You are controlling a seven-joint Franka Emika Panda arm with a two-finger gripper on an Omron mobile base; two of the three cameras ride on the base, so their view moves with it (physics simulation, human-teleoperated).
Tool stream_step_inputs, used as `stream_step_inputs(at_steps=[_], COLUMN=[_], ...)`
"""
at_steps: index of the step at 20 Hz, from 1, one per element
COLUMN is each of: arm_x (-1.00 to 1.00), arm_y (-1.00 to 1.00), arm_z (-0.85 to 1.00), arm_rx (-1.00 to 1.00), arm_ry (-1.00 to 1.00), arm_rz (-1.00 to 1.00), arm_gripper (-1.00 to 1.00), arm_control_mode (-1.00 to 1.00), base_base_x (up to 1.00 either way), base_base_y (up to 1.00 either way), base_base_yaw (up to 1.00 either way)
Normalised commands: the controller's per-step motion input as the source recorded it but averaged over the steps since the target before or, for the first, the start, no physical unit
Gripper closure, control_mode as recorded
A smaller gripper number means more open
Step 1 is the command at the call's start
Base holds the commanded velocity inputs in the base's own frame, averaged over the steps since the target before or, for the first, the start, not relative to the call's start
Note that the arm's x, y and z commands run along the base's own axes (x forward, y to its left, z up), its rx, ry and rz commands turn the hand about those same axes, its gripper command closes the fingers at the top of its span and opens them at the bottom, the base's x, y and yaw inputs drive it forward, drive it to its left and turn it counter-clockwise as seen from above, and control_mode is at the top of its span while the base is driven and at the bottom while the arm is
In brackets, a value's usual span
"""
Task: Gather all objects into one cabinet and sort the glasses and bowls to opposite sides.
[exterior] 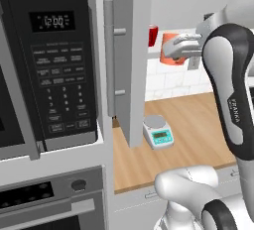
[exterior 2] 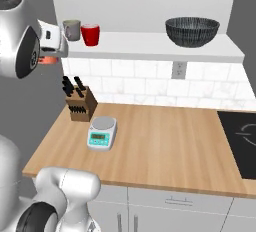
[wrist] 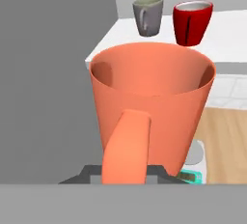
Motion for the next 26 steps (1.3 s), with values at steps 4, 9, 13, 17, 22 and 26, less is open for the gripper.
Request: stream_step_inputs(at_steps=[4, 9, 13, 17, 22, 26], arm_x=[0.30, 0.63, 0.65, 0.59, 0.43, 0.33], arm_y=[0.00, 0.00, 0.00, 0.00, 0.00, 0.17], arm_z=[-0.19, -0.01, 0.00, 0.00, 0.00, 0.00], arm_rx=[-0.13, -0.06, 0.00, 0.00, 0.00, 0.01], arm_ry=[-0.13, -0.09, 0.00, 0.00, 0.00, 0.00], arm_rz=[0.00, 0.00, 0.01, 0.02, 0.01, 0.00], arm_gripper=[1.00, 1.00, 1.00, 1.00, 1.00, 1.00], arm_control_mode=[-1.00, -1.00, -1.00, -1.00, -1.00, -1.00], base_base_x=[0.00, 0.00, 0.00, 0.00, 0.00, 0.00], base_base_y=[0.00, 0.00, 0.00, 0.00, 0.00, 0.00], base_base_yaw=[0.00, 0.00, 0.00, 0.00, 0.00, 0.00])
